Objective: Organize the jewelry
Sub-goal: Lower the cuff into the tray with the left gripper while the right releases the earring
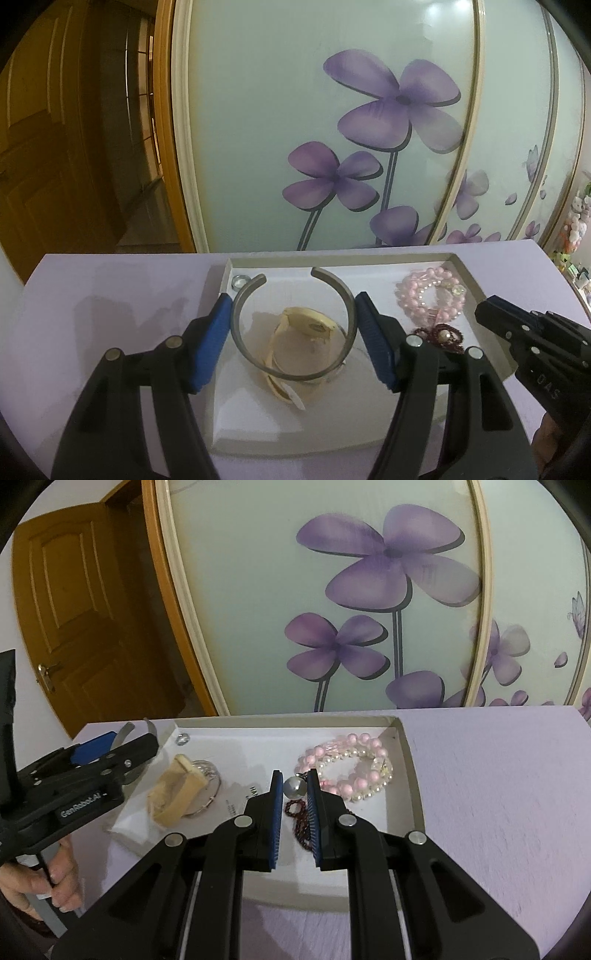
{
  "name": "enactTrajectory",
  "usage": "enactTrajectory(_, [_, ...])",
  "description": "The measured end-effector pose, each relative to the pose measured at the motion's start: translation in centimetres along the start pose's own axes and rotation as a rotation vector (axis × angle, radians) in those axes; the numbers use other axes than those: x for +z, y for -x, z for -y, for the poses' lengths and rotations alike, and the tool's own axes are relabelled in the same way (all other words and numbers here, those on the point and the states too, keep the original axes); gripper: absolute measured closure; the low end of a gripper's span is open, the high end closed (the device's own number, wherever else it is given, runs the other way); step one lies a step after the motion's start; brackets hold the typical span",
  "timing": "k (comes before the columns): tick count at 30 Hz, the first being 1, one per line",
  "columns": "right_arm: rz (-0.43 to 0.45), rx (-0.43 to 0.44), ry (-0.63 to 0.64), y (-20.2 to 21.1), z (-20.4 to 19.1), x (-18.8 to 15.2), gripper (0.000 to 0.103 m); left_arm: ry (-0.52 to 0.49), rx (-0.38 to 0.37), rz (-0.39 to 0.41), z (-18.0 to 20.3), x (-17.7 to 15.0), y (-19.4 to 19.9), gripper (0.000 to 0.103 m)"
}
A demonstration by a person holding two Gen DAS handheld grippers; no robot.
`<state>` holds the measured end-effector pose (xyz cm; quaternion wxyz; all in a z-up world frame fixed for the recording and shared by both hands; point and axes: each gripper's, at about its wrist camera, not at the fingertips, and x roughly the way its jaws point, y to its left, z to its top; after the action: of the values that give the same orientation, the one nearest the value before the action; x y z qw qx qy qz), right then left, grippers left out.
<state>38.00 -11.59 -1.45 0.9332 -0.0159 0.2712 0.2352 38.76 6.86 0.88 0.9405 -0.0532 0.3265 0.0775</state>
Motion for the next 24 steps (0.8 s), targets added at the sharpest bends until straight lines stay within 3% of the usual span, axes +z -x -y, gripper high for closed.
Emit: enactTrajectory(24, [-0.017, 0.003, 0.008, -2.1, 0.0, -0.4, 0.089, 0.007, -0.005, -0.022, -0.1, -0.5, -2.1, 0.036])
